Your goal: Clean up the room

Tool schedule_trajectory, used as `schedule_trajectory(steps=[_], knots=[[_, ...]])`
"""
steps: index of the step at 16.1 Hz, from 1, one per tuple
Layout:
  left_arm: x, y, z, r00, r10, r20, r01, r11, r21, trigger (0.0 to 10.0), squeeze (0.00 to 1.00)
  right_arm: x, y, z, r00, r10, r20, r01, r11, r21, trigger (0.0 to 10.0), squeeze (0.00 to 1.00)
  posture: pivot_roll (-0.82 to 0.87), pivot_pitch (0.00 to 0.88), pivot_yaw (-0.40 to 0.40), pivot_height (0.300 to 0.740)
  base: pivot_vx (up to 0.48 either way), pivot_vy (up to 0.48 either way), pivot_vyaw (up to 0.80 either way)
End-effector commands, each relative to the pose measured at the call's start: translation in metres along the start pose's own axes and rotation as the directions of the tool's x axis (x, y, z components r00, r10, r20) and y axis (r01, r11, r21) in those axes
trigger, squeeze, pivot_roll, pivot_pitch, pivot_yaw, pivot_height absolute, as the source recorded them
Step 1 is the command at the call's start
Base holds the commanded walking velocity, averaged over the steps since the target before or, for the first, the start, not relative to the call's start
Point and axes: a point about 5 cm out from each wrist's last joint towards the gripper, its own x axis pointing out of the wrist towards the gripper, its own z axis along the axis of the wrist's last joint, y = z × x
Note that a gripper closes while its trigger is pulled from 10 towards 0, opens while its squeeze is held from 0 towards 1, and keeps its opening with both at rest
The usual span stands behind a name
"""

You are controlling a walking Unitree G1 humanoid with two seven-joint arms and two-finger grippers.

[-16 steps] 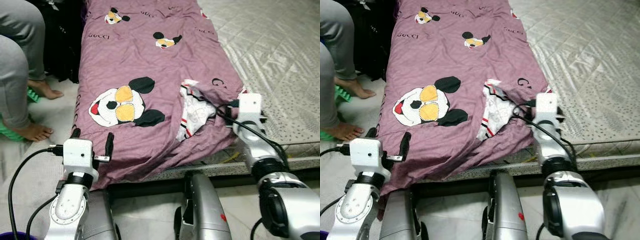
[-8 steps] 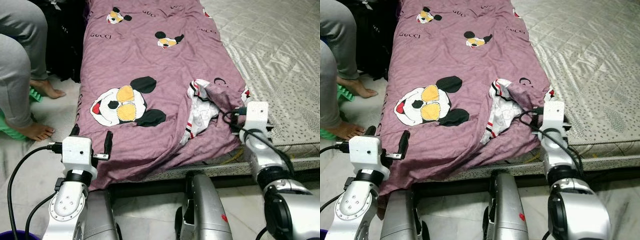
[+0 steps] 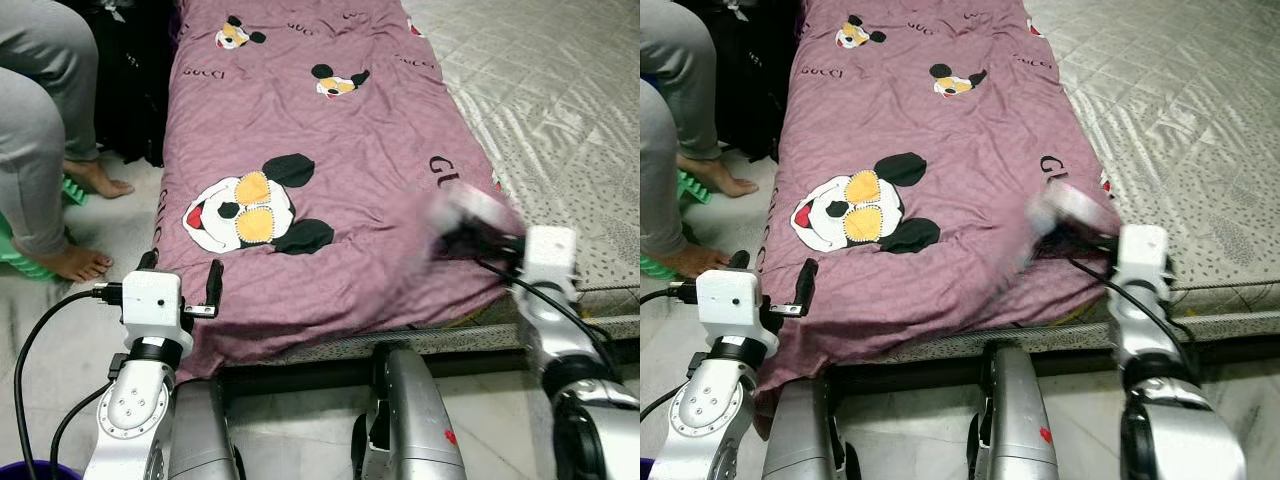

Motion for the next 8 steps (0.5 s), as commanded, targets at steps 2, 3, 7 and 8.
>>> schedule_trajectory(steps=[2,3,7,8], knots=[[-0.001,0.003,-0.003,1.000,0.017,-0.011,-0.017,1.000,-0.008,10.0,0.00,0.003,-0.023,-0.006,0.994,-0.104,-0.025,0.104,0.995,0.007,2.4,0.00,0.09,0.188,-0.004,0.517,0.000,0.000,0.00],[-0.001,0.003,-0.003,1.000,0.018,-0.011,-0.018,1.000,-0.009,10.0,0.00,0.003,-0.030,-0.007,0.991,-0.133,-0.019,0.133,0.991,-0.008,2.4,0.00,0.09,0.187,-0.005,0.517,0.000,0.000,0.00],[0.000,0.003,-0.004,1.000,0.027,-0.010,-0.027,1.000,-0.010,10.0,0.00,-0.002,-0.052,-0.025,0.980,-0.195,-0.038,0.193,0.980,-0.050,2.9,0.00,0.07,0.186,-0.009,0.517,0.000,0.000,0.00],[0.001,0.003,-0.004,1.000,0.030,-0.010,-0.030,0.999,-0.010,10.0,0.00,-0.006,-0.056,-0.034,0.982,-0.184,-0.040,0.181,0.980,-0.080,4.1,0.00,0.07,0.187,-0.010,0.517,0.000,0.000,0.00]])
